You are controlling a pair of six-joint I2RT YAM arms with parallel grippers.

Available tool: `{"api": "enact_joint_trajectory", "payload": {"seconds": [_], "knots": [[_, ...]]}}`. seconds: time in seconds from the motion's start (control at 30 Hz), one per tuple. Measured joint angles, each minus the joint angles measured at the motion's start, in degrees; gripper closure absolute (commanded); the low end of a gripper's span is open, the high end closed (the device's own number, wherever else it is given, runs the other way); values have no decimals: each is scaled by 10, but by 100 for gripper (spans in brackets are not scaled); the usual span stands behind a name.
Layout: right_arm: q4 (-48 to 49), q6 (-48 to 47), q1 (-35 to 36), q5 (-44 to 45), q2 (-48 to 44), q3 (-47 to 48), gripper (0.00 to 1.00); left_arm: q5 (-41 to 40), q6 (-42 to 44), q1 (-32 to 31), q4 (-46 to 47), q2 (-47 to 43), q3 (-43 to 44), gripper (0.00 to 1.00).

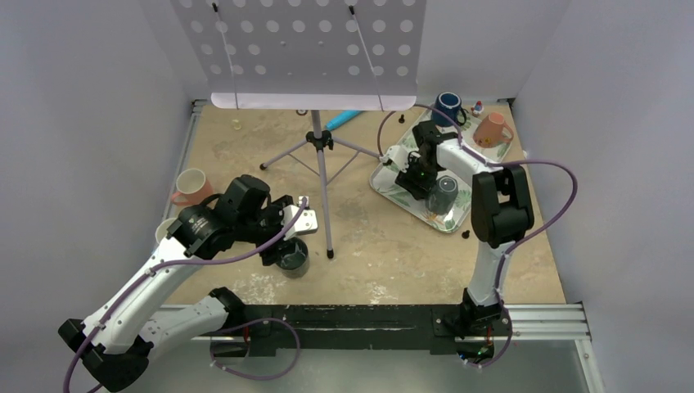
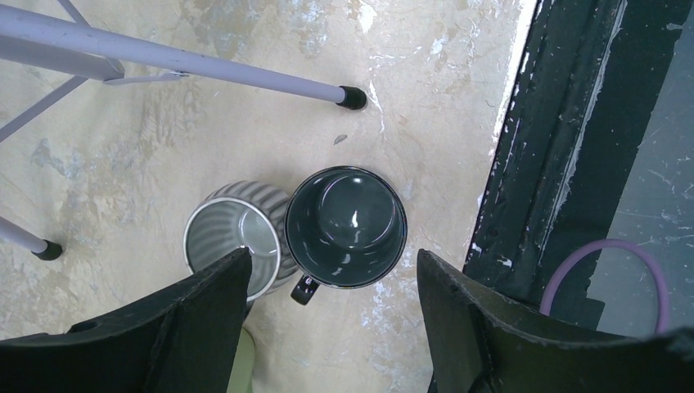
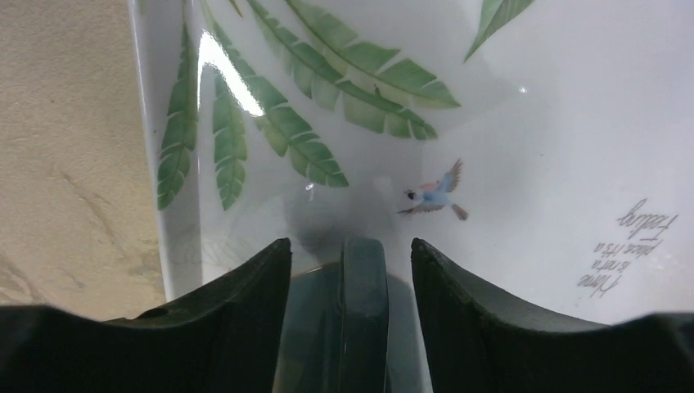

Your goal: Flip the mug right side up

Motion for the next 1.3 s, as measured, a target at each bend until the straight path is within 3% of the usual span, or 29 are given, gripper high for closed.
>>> {"api": "enact_joint_trajectory", "payload": {"seconds": [0.07,0.17,0.4,0.63,0.8,0.87,1.03,1.17,1.3], "knots": [[-5,1,0,5,4,0,82,1,0,0,0,0,0,23],[-11,3,1,7,4,3,100,1,0,0,0,0,0,23],[-1,9,28,9,-43,-6,100,5,-2,0,-5,-2,1,22],[34,36,112,-47,-252,-52,100,41,-2,0,-35,-12,40,18],[102,103,165,-154,-422,-106,100,77,-3,0,-40,-39,75,14],[163,144,171,-213,-483,-143,100,96,-3,0,-35,-52,83,13],[431,312,211,-311,-609,-277,100,157,-31,0,-11,-67,108,12],[613,427,266,-319,-609,-325,100,220,-81,0,33,-38,139,8],[736,498,308,-293,-569,-348,100,270,-121,0,68,-7,159,13]]}}
